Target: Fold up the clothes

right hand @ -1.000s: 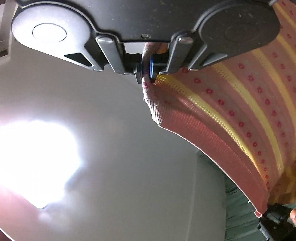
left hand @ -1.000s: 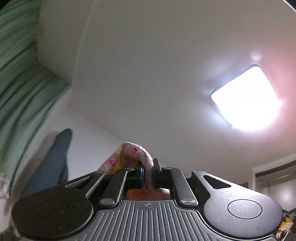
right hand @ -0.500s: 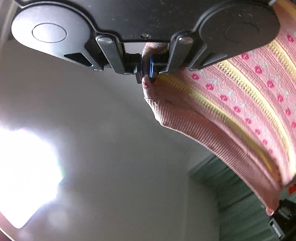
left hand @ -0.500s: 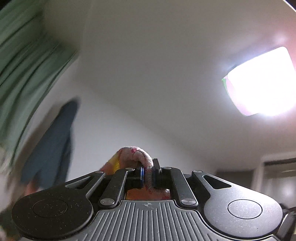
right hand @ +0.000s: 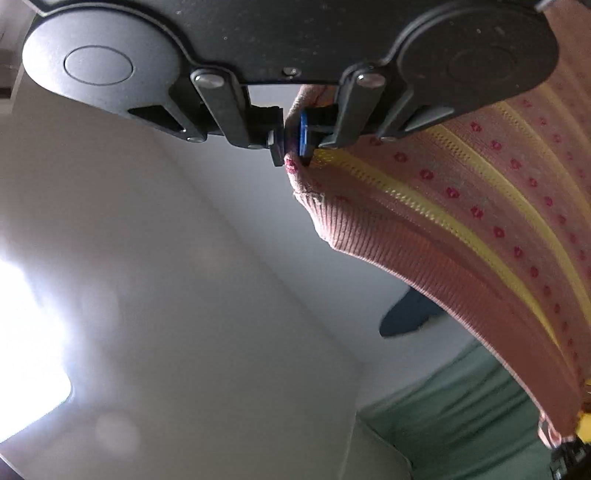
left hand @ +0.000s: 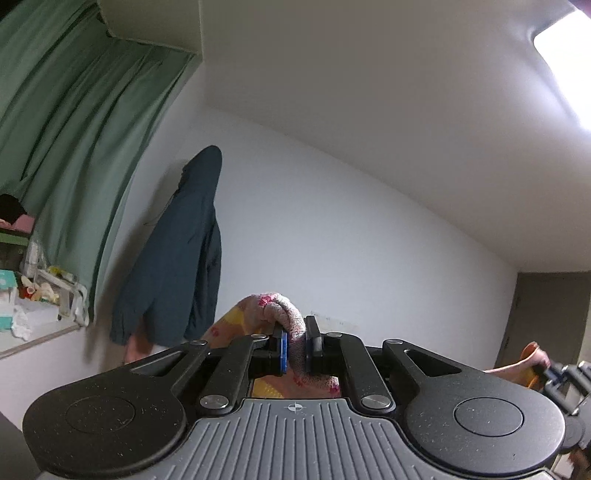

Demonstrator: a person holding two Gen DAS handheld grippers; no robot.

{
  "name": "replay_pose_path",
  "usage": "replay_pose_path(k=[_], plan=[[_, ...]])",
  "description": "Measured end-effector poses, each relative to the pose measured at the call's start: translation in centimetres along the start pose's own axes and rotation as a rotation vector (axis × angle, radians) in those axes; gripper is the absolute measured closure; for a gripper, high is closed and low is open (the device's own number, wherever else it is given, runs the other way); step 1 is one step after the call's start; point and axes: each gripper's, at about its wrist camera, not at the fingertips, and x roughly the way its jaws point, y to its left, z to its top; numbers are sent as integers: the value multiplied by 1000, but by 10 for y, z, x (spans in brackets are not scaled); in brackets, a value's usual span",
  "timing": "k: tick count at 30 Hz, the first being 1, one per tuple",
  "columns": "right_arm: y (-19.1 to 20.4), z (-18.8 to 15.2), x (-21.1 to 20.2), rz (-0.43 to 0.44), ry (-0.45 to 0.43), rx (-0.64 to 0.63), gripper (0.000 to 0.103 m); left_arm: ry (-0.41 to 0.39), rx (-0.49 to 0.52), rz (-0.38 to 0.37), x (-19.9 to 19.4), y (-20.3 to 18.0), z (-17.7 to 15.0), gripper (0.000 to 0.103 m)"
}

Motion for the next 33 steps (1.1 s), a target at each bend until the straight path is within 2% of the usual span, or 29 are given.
replay_pose_path(k=[2, 4, 6, 8, 11, 14, 17, 19, 22, 24, 26, 27, 28, 29, 30, 33], plan=[[19, -13, -28, 53, -11, -22, 96, 34, -17, -7, -12, 18, -20, 95], [44, -31, -68, 127, -7, -50, 96, 99, -27, 3, -30, 39, -54, 95], [77, -62, -109, 237, 40, -86, 96, 190, 5, 34, -50, 57, -101, 95], [116, -102, -150, 402, 143, -98, 96, 303, 27, 93, -65, 74, -149, 95], [177, -155, -202, 667, 338, -104, 96, 548, -21, 211, -89, 103, -240, 95], [228, -190, -241, 899, 509, -95, 96, 734, -70, 327, -113, 127, -310, 95], [253, -194, -257, 1032, 577, -115, 96, 817, -140, 399, -136, 134, -340, 95], [268, -189, -252, 1083, 615, -117, 95, 850, -163, 417, -148, 132, -350, 95], [267, -193, -247, 1154, 653, -148, 95, 863, -185, 426, -161, 128, -361, 95], [265, -197, -247, 1210, 694, -159, 94, 869, -189, 435, -151, 132, -363, 95], [252, -208, -241, 1241, 765, -52, 88, 878, -199, 442, -151, 136, -372, 95], [243, -213, -237, 1248, 798, 14, 81, 880, -209, 446, -151, 136, -377, 95], [234, -219, -232, 1254, 830, 80, 77, 882, -221, 451, -152, 138, -378, 95], [224, -226, -224, 1237, 864, 167, 74, 880, -237, 459, -153, 140, -379, 95], [210, -238, -209, 1183, 916, 290, 72, 876, -252, 461, -154, 142, -383, 95], [165, -291, -159, 933, 1108, 681, 72, 856, -291, 462, -159, 150, -391, 95]])
